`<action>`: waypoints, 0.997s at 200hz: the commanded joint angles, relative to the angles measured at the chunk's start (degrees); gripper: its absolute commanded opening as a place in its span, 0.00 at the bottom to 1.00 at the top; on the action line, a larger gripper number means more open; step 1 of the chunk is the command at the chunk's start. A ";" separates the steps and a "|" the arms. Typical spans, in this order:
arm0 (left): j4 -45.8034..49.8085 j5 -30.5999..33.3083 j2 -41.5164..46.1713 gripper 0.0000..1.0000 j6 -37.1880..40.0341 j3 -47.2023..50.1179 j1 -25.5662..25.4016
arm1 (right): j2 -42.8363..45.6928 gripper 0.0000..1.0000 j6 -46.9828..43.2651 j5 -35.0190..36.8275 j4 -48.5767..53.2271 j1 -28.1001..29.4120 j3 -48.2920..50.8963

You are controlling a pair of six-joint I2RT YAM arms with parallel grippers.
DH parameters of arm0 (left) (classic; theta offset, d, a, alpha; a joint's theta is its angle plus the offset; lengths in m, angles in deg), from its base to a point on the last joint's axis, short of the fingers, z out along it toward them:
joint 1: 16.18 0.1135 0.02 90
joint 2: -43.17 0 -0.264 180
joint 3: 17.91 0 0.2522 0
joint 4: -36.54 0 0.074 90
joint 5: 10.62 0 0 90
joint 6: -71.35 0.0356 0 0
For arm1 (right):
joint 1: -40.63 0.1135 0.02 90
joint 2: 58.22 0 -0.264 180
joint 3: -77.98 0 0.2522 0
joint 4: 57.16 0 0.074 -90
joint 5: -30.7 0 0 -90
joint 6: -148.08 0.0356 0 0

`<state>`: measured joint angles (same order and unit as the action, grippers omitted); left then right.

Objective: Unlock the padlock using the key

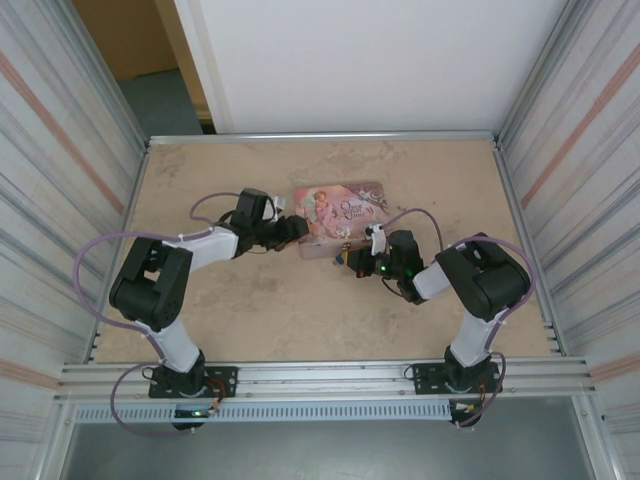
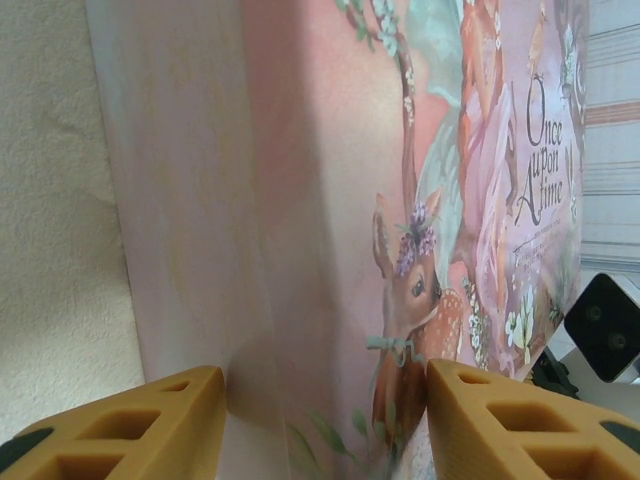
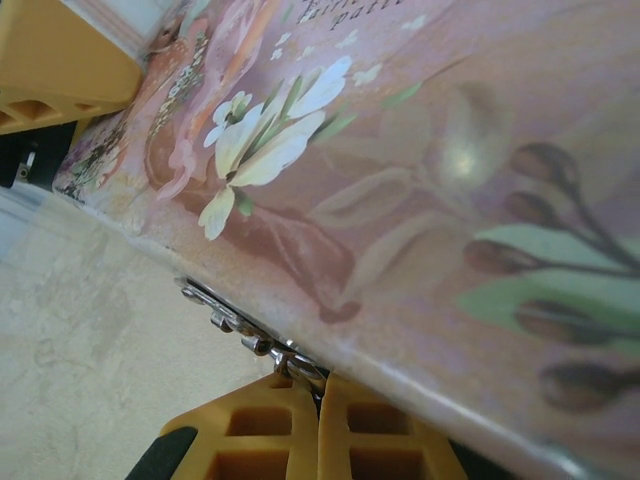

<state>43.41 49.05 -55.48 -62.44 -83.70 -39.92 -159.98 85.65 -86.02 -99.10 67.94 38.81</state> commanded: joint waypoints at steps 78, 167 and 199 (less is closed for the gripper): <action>6.37 4.86 -0.76 0.53 -1.50 4.73 -1.30 | 3.23 0.00 9.20 0.98 -5.17 -4.08 3.23; 6.81 6.59 1.12 0.54 -2.51 6.04 -3.84 | 5.70 0.00 16.69 2.96 -4.90 -5.77 3.46; 7.19 6.98 1.78 0.54 -2.32 6.57 -4.03 | 5.92 0.00 21.29 3.95 -4.00 -6.12 2.83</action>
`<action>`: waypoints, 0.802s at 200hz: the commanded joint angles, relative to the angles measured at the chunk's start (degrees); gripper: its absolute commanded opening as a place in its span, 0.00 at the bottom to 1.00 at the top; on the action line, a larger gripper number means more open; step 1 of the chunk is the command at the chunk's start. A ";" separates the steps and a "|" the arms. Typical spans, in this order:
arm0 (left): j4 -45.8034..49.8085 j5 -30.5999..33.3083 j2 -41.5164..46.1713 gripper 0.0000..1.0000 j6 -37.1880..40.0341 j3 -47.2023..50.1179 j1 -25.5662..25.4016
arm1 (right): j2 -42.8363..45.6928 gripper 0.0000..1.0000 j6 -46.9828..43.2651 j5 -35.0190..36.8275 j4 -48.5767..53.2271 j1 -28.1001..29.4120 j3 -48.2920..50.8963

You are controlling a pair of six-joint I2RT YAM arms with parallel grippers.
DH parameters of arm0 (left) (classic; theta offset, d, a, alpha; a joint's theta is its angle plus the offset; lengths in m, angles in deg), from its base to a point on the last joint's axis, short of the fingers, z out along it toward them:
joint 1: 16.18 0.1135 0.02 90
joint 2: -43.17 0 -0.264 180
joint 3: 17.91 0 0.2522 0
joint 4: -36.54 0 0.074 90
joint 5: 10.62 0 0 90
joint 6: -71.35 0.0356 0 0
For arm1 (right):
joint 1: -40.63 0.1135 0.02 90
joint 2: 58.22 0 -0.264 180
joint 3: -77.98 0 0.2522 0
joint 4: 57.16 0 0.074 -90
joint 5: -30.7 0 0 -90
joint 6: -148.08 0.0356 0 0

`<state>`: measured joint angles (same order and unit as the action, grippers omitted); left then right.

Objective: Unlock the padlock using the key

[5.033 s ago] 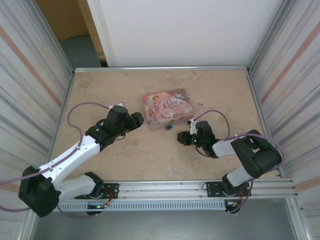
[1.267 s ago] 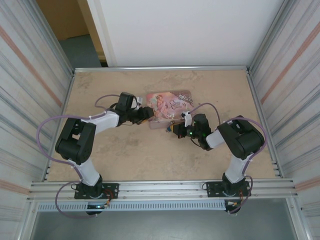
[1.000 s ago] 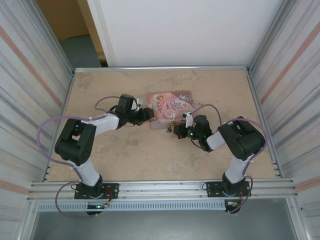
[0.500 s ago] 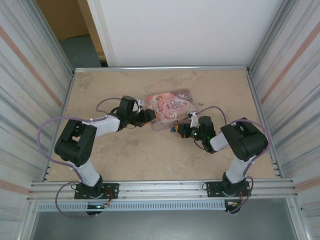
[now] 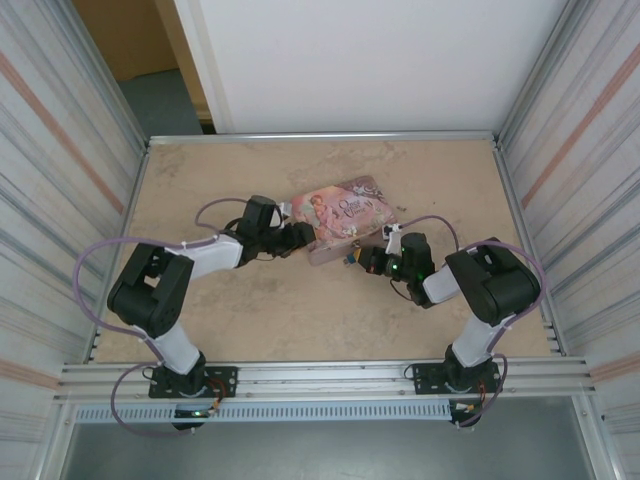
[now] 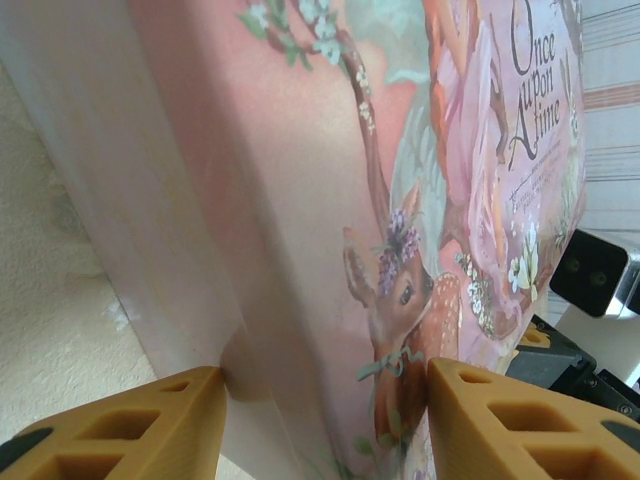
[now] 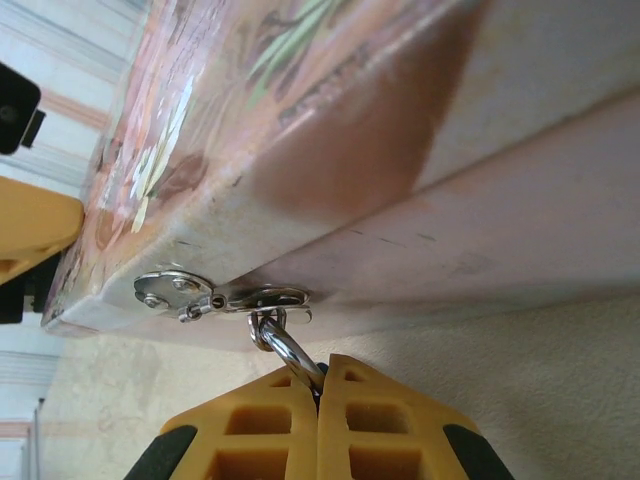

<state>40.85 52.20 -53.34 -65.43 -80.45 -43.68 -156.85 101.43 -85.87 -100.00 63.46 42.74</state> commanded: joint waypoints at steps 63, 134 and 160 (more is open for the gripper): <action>10.39 4.61 0.68 0.54 1.17 4.98 -0.27 | 4.31 0.00 8.34 3.98 0.11 -2.56 -3.62; 10.65 5.03 1.66 0.55 1.74 5.90 0.17 | 4.43 0.00 12.19 2.67 -0.04 -4.80 -4.87; 10.77 4.98 1.77 0.55 1.80 5.99 0.35 | 4.35 0.00 12.58 2.59 0.30 -5.06 -5.17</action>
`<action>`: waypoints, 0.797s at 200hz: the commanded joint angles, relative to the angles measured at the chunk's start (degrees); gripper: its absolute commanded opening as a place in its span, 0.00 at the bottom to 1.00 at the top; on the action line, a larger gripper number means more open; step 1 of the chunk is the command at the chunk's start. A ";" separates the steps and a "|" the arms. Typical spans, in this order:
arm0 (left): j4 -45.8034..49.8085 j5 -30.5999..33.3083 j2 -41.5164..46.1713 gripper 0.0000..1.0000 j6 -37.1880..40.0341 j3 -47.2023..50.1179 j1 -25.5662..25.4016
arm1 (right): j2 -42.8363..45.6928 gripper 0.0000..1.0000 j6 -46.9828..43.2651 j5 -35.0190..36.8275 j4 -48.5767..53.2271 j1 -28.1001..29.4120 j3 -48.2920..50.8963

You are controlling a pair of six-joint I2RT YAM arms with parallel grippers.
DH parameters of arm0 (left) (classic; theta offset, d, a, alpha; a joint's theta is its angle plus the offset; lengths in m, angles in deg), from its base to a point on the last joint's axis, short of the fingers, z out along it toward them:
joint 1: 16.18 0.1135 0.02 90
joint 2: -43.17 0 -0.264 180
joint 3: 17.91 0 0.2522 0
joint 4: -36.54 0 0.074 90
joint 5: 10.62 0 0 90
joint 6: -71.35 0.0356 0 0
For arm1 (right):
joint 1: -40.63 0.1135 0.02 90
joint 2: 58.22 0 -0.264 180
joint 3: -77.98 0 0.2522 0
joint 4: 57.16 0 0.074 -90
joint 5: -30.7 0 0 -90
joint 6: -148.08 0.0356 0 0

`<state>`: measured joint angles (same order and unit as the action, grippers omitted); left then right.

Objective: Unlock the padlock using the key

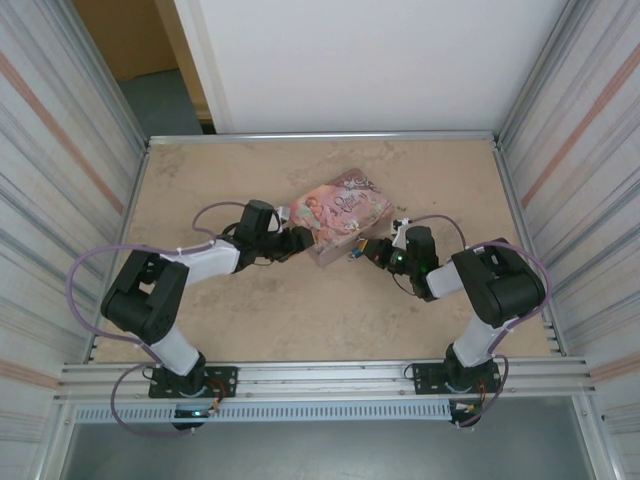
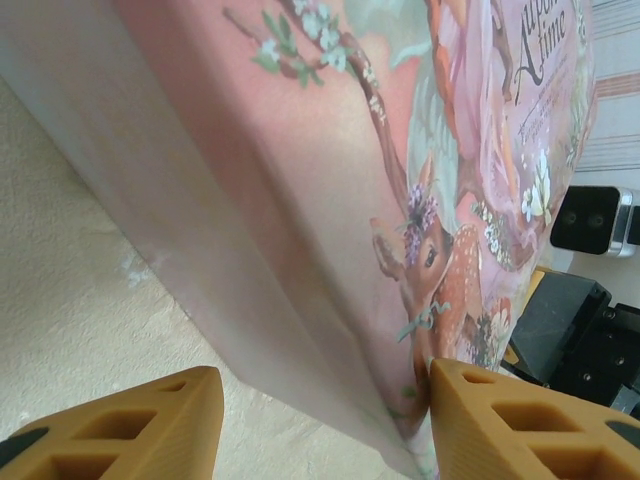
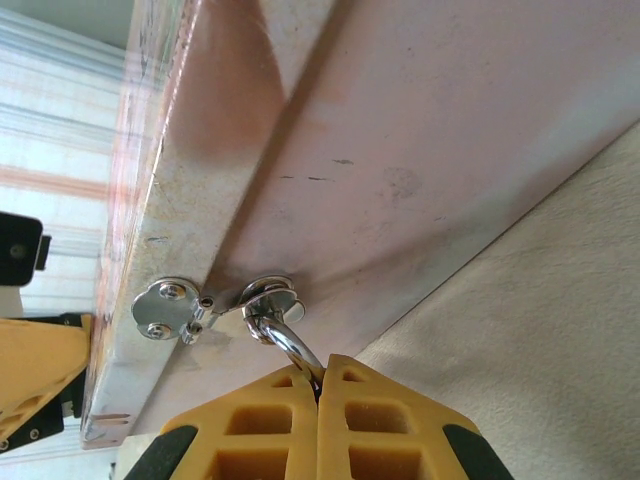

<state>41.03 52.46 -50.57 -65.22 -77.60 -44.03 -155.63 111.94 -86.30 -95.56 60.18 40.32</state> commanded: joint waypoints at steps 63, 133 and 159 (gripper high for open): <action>10.20 4.40 -1.50 0.55 1.61 3.02 0.65 | 3.27 0.00 1.83 0.27 1.73 -2.01 -5.25; 11.58 5.21 -2.33 0.55 2.58 2.32 0.70 | 1.36 0.00 1.81 -7.56 7.04 -3.73 -9.65; 12.22 5.73 -2.50 0.55 3.01 2.06 0.70 | 0.74 0.00 1.46 -8.76 9.59 -4.42 -10.79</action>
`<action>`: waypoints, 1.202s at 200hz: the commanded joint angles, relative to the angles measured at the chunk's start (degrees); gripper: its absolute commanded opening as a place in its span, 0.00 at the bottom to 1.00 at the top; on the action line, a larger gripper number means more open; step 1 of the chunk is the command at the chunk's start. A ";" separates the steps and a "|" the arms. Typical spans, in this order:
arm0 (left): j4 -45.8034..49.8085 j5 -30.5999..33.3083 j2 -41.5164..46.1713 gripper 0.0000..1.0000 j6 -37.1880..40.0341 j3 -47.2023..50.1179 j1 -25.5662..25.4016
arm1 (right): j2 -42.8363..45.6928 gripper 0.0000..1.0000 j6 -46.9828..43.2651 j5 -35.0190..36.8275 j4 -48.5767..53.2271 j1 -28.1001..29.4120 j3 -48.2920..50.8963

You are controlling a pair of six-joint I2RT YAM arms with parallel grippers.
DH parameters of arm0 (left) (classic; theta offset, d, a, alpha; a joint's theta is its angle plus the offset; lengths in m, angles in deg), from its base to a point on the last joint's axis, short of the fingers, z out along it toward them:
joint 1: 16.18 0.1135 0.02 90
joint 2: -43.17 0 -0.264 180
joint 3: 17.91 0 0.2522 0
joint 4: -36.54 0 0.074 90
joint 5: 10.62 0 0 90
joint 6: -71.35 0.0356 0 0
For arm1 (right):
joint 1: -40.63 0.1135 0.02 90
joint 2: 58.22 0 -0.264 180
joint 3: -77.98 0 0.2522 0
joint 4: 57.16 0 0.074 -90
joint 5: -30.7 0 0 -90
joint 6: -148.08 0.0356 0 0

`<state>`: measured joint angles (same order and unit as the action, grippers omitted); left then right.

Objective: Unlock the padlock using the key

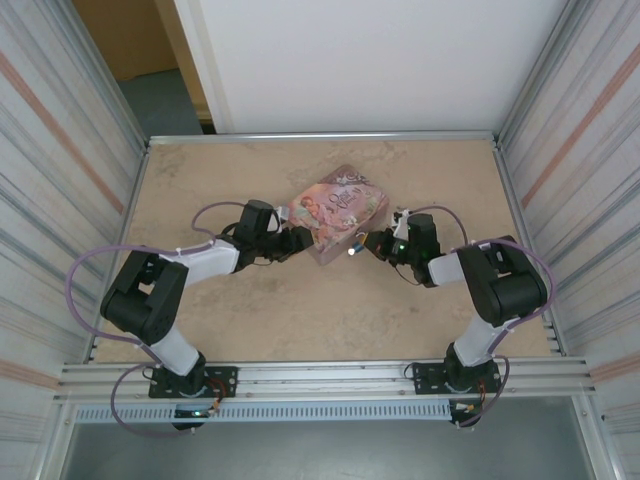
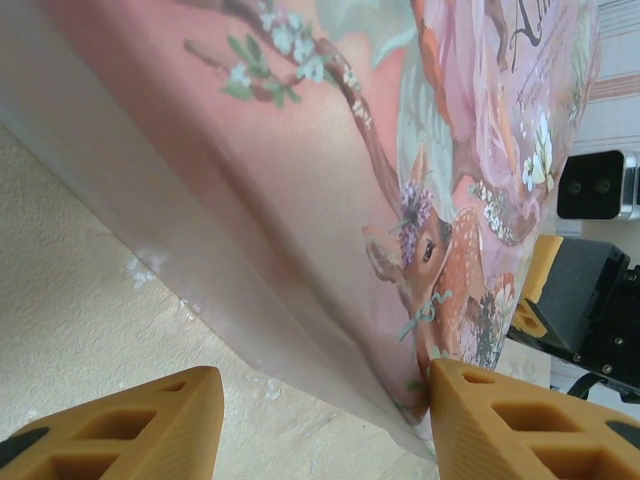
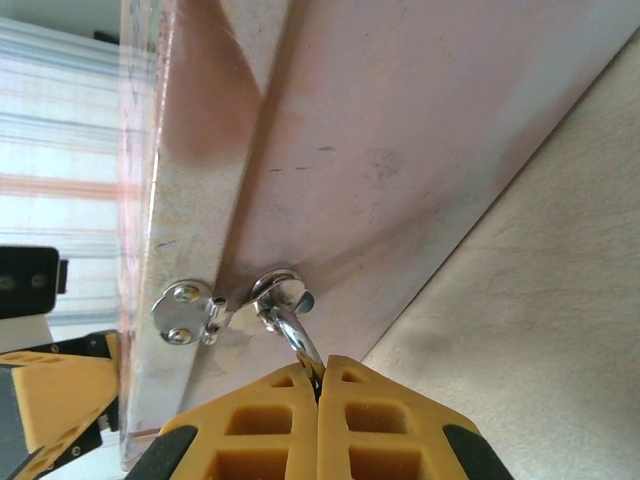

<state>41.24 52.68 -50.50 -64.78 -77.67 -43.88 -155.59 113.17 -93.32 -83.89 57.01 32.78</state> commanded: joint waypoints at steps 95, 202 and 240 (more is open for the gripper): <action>11.22 4.90 -1.92 0.57 2.35 2.23 0.55 | 5.75 0.00 -6.76 1.83 9.16 -3.53 -4.03; 11.77 4.09 9.19 0.73 4.53 0.83 0.78 | 22.32 0.00 -22.10 3.80 35.25 -4.32 -5.77; 12.89 5.82 17.34 0.76 5.72 2.17 0.76 | 27.93 0.00 -26.28 2.95 44.93 -2.75 -7.79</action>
<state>52.17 56.44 -38.74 -61.43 -76.80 -43.51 -131.65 91.81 -89.36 -47.98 53.14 27.93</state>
